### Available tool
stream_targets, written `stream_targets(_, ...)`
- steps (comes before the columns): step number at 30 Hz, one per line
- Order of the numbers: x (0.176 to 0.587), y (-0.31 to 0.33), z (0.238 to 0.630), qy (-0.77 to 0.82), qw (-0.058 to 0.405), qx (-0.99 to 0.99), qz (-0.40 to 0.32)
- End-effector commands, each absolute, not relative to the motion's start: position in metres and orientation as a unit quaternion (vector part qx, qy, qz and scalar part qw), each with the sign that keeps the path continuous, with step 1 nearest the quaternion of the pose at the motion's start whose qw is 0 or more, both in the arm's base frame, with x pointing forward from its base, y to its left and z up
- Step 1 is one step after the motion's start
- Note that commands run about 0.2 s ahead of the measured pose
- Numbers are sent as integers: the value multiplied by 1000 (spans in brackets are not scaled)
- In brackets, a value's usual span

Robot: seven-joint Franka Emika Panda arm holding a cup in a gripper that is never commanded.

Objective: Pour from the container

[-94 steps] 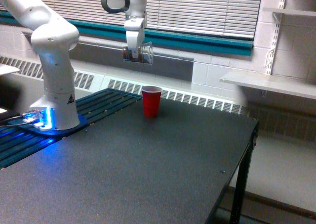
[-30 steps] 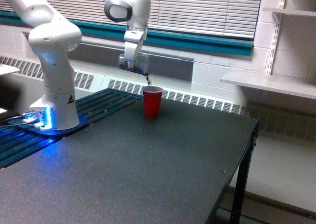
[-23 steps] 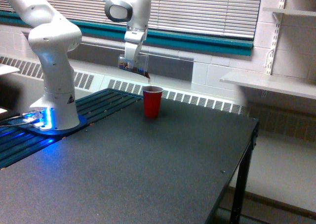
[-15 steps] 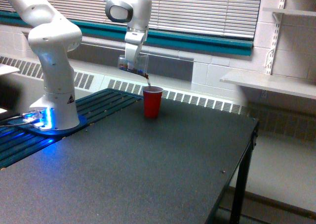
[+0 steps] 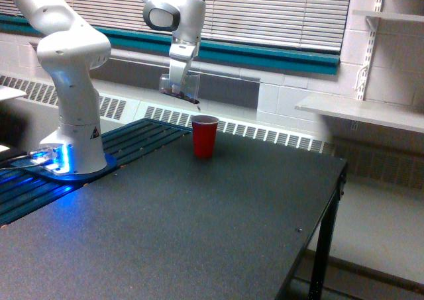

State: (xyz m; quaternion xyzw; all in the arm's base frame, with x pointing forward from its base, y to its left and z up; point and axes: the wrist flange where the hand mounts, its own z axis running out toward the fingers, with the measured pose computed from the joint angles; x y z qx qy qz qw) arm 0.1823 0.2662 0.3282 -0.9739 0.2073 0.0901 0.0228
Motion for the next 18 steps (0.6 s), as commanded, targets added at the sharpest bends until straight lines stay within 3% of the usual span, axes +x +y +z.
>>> stream_targets(1, 185, 268, 329, 198, 26, -975, 96)
stream_targets(18, 194, 266, 329, 197, 27, -973, 115)
